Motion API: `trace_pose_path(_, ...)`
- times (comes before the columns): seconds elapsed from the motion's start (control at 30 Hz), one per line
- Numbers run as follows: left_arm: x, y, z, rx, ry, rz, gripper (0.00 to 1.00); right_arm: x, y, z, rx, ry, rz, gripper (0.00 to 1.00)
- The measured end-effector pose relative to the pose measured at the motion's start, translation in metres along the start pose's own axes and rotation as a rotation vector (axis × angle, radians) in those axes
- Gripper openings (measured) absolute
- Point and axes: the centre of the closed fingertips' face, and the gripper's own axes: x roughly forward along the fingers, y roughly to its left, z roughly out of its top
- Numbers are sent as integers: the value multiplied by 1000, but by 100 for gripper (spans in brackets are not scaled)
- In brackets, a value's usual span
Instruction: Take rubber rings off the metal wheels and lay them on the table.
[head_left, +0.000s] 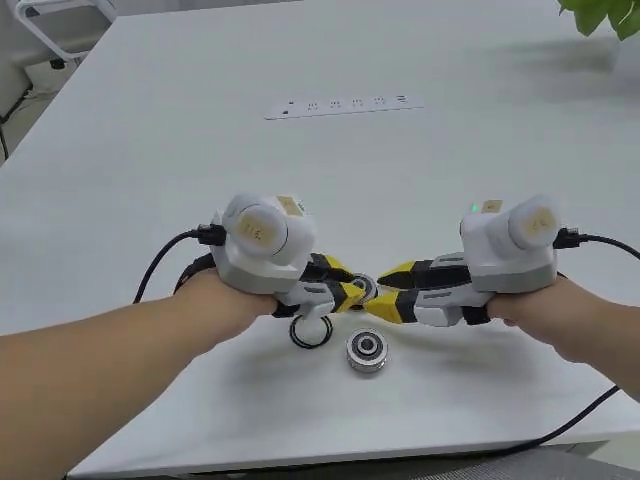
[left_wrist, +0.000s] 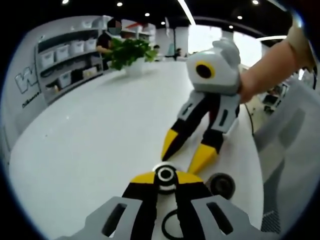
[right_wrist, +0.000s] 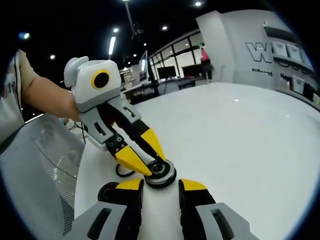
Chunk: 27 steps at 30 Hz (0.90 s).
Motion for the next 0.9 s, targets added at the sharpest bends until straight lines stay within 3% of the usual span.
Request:
trace_pose_path(0.3,0,1,-2,-4,6,12,14,7,2,1,-28,12,-6,26)
trace_pose_path(0.9,-1,2,-2,-17,4,19,13,-1,-1,-5,-18,33,-14,14)
